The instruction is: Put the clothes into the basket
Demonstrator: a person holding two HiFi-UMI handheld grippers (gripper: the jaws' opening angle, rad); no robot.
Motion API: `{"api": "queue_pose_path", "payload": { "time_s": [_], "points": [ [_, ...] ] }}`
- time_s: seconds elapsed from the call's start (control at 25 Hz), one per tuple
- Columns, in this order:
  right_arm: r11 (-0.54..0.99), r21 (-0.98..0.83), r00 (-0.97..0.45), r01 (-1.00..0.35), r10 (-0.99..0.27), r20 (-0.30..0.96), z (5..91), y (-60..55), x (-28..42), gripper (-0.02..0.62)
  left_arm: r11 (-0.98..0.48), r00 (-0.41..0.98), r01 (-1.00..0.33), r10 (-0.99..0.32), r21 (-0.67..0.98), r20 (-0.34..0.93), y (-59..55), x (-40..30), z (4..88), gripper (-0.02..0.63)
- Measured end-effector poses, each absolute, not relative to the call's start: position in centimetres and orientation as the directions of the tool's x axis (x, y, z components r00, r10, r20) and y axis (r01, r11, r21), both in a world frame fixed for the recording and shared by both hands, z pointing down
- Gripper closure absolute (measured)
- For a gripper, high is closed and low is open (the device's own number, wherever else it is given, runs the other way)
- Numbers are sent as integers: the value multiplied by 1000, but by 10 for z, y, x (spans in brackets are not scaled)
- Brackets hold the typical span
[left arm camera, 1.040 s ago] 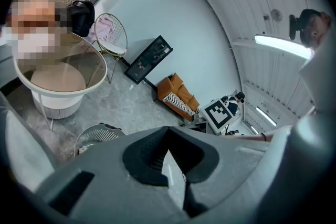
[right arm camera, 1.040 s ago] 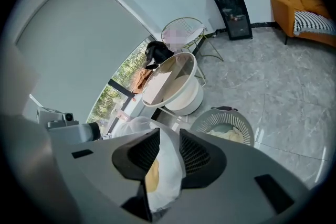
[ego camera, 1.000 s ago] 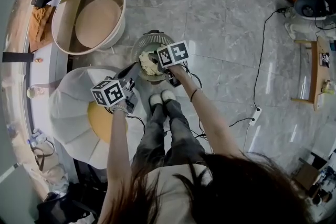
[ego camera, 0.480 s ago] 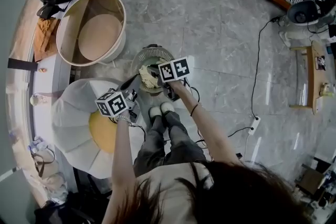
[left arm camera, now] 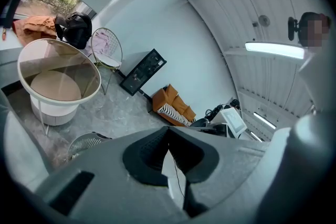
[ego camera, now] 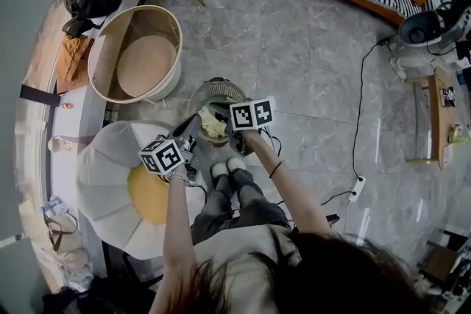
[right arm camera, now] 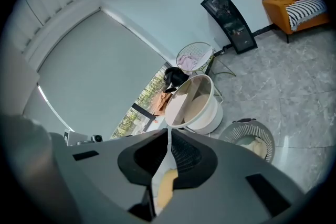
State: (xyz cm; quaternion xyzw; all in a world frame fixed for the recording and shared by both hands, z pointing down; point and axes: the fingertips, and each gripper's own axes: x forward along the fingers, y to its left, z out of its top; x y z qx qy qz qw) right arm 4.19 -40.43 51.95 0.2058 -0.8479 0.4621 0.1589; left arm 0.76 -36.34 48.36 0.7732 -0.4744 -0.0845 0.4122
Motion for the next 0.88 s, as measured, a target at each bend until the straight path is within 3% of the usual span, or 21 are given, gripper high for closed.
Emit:
{"api": "queue_pose_path", "payload": {
  "time_s": [0.48, 0.88],
  "points": [
    [553, -734, -919, -394, -253, 303, 467, -393, 40, 585, -266, 531, -689, -818, 674, 219, -354, 17, 456, 595],
    [685, -625, -927, -376, -282, 248, 440, -383, 37, 586, -311, 512, -736, -837, 601, 194, -350, 16, 438, 595]
  ]
}}
